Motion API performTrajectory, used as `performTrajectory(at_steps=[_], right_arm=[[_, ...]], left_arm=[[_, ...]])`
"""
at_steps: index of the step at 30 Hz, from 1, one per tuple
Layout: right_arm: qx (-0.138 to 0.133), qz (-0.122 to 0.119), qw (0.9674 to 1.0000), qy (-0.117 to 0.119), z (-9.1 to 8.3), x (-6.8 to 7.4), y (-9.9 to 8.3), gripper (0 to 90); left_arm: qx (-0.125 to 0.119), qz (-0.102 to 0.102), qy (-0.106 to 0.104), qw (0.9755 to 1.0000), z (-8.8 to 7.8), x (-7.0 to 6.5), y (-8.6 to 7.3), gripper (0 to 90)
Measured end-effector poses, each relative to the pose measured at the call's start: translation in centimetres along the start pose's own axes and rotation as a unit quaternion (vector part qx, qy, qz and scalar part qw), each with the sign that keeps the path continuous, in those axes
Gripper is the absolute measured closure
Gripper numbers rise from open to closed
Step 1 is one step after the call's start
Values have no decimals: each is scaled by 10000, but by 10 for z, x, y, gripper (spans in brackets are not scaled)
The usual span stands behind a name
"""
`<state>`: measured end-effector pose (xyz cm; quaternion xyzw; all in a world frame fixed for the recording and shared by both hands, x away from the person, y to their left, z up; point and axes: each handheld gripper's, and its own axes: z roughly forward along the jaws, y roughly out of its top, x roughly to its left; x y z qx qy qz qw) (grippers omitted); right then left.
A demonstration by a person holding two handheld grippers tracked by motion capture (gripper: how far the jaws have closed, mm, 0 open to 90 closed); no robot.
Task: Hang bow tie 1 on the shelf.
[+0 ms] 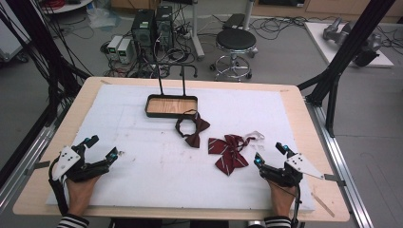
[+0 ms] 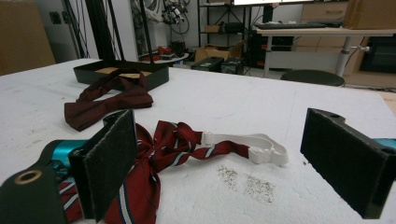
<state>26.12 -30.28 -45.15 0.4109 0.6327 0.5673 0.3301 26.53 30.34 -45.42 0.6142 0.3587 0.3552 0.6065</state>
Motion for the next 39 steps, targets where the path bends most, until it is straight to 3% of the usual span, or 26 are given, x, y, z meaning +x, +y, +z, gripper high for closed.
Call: performTrajectory(at_steps=[13,21,28,31,39], right_arm=[[7,-26,10000,-44,0,1,0,103],[42,-201,9998,-65,1,4,0,103],[54,-207,9996,-157,2,5,1,103],[230,-183,9992,-278,2,4,2,103],[584,-341,9974,-268,6,7,8,103]], left_arm=[[2,20,5,10000,0,-1,0,151],[10,39,23,10000,0,-1,0,152],[12,-55,20,10000,0,1,0,152],[29,-58,24,10000,1,1,0,152],[34,-64,38,10000,1,1,0,152]])
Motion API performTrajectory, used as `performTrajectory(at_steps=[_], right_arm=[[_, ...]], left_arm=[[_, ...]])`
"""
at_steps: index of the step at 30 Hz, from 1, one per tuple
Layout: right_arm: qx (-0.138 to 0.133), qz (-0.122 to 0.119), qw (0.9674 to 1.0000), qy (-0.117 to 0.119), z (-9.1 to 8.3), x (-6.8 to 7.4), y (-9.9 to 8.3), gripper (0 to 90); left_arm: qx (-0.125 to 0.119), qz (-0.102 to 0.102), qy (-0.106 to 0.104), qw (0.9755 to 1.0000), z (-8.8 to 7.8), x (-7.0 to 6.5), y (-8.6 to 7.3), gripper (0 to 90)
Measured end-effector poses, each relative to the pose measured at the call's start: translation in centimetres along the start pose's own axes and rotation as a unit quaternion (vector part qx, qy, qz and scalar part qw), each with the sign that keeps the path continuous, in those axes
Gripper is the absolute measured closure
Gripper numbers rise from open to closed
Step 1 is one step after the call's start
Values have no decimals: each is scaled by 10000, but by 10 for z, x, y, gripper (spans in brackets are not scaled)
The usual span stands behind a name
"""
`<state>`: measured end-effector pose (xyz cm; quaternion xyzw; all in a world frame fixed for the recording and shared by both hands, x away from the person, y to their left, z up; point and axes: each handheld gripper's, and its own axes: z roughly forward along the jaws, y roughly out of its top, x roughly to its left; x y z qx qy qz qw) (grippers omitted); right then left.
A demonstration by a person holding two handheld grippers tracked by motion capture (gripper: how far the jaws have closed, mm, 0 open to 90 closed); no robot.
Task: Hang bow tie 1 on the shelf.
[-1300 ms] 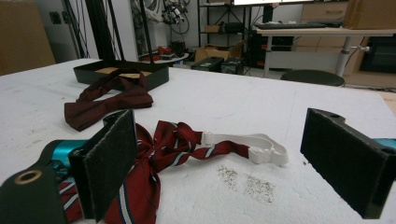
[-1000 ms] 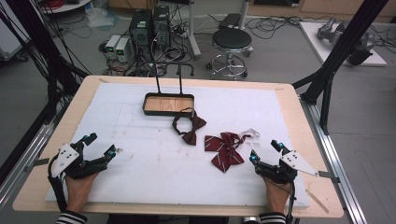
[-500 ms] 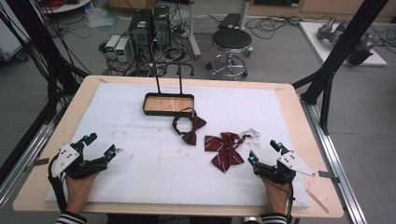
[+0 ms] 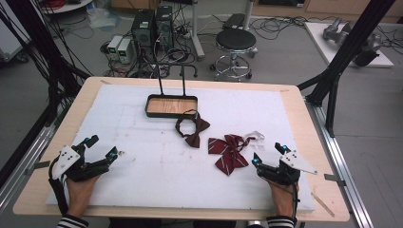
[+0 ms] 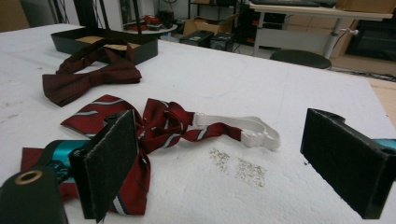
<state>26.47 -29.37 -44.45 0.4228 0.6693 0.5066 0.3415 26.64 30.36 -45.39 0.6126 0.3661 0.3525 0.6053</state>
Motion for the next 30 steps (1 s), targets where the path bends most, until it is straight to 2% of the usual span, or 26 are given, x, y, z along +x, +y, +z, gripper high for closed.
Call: performTrajectory(at_steps=[6,10,13,16,19,22,24,25,26,30], right_arm=[[270,116,9994,188,2,4,15,103],[534,29,9981,295,6,8,27,103],[753,-77,9965,361,10,13,34,103],[1042,-38,9936,435,15,17,40,103],[1165,-36,9919,511,18,20,44,103],[1513,-17,9866,608,26,24,49,103],[1683,-94,9837,631,31,26,51,103],[1683,-94,9837,631,31,26,51,103],[1842,-130,9807,645,35,29,53,103],[2161,-153,9742,636,43,32,54,104]], left_arm=[[2,41,5,10000,0,0,0,152],[-5,41,7,10000,0,0,0,152],[-8,39,7,10000,0,-1,0,152],[-12,33,5,10000,0,0,0,151],[-15,26,2,10000,0,0,0,152],[-11,30,4,10000,0,0,0,151],[-12,30,4,10000,0,0,0,151],[-9,28,0,10000,0,0,0,151],[-9,28,4,10000,0,0,0,151],[-13,21,0,10000,0,0,0,151]])
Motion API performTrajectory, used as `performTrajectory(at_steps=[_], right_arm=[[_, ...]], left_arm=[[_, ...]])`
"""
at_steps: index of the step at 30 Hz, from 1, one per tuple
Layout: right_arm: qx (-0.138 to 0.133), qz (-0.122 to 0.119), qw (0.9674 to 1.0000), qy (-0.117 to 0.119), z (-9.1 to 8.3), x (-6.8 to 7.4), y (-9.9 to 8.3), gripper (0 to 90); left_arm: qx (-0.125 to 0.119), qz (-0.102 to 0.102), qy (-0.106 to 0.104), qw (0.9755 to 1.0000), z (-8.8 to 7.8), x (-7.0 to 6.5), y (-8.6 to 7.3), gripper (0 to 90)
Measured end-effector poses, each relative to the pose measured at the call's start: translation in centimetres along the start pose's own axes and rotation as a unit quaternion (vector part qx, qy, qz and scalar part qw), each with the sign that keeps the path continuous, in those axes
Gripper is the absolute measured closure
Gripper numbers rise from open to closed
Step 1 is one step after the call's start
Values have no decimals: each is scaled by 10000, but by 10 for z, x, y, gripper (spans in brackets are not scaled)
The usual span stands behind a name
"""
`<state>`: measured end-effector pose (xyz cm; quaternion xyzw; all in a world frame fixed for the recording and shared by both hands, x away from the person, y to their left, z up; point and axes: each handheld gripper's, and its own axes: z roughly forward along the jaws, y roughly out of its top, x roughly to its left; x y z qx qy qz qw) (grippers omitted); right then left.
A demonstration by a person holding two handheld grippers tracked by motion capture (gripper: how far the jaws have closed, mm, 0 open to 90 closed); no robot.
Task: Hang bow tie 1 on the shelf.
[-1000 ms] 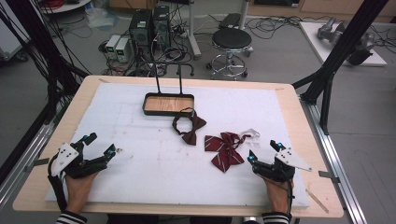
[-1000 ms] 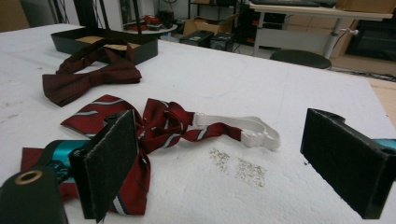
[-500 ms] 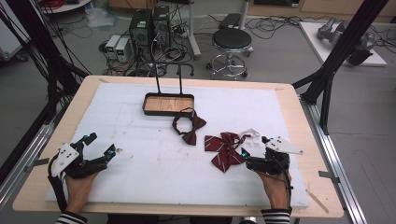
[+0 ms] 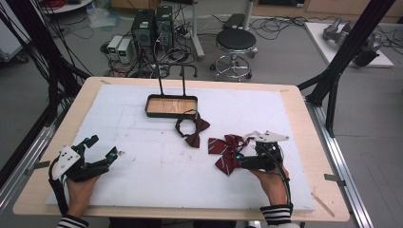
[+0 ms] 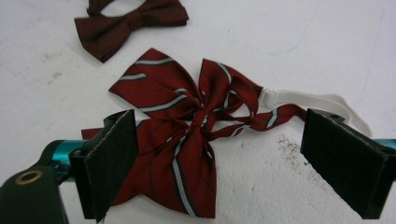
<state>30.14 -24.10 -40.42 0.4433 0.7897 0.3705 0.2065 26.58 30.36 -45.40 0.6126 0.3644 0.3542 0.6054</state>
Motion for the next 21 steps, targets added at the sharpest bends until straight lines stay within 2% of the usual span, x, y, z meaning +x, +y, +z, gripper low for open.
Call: performTrajectory(at_steps=[7,9,11,15,19,21], right_arm=[[337,-90,9994,82,11,5,4,108],[404,-124,9991,30,13,7,6,165],[441,-229,9988,7,15,9,8,172],[585,-282,9979,-37,20,11,11,179],[705,-325,9970,-30,25,11,13,217],[780,-305,9965,55,27,12,14,235]], left_arm=[[3,-9,8,10000,0,0,0,152],[3,-9,7,10000,0,0,0,152],[5,0,3,10000,0,0,0,152],[3,-9,6,10000,0,0,0,152],[2,-11,6,10000,0,0,0,152],[3,-12,6,10000,0,0,0,152]])
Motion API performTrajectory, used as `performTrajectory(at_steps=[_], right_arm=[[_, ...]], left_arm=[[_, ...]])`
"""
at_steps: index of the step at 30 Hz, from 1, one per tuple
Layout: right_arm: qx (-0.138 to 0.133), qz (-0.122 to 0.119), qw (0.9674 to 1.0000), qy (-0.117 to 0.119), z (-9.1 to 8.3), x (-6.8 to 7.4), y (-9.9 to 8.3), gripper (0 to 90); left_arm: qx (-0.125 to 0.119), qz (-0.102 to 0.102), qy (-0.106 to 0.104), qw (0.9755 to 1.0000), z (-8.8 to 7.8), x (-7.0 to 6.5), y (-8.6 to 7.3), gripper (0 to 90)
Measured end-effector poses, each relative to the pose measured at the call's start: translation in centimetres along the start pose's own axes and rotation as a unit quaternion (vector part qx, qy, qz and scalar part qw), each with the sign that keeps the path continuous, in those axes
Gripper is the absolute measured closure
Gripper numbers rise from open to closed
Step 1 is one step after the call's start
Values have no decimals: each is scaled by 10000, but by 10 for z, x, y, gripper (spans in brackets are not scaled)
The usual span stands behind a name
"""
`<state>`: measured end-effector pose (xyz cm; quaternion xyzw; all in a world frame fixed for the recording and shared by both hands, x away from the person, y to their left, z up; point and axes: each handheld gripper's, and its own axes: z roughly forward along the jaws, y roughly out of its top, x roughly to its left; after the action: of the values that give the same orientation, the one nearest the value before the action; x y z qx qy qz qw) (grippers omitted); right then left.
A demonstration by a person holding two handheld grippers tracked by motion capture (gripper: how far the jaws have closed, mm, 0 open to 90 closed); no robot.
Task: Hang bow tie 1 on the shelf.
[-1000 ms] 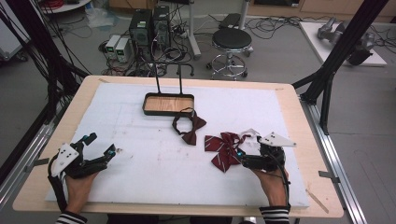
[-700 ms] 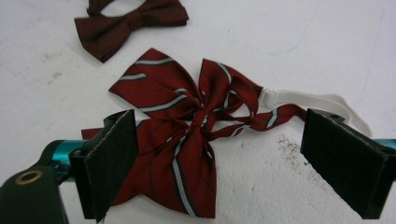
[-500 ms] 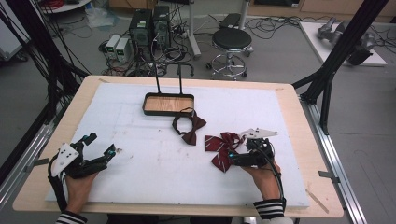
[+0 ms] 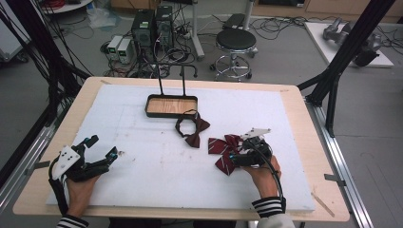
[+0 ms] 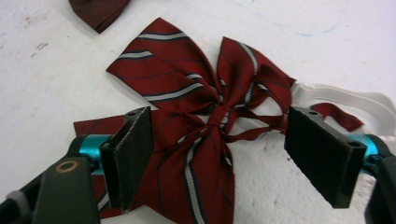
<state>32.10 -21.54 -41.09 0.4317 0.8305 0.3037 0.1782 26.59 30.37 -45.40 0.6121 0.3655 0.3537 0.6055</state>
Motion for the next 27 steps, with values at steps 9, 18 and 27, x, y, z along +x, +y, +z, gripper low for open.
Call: performTrajectory(at_steps=[9,18,27], right_arm=[[387,-94,9992,95,13,0,1,282],[569,39,9983,73,19,-1,4,345],[682,235,9973,110,22,-5,4,455]], left_arm=[[4,0,-1,10000,0,0,0,152],[-9,-20,2,10000,0,0,0,152],[6,-2,-7,10000,0,0,0,152]])
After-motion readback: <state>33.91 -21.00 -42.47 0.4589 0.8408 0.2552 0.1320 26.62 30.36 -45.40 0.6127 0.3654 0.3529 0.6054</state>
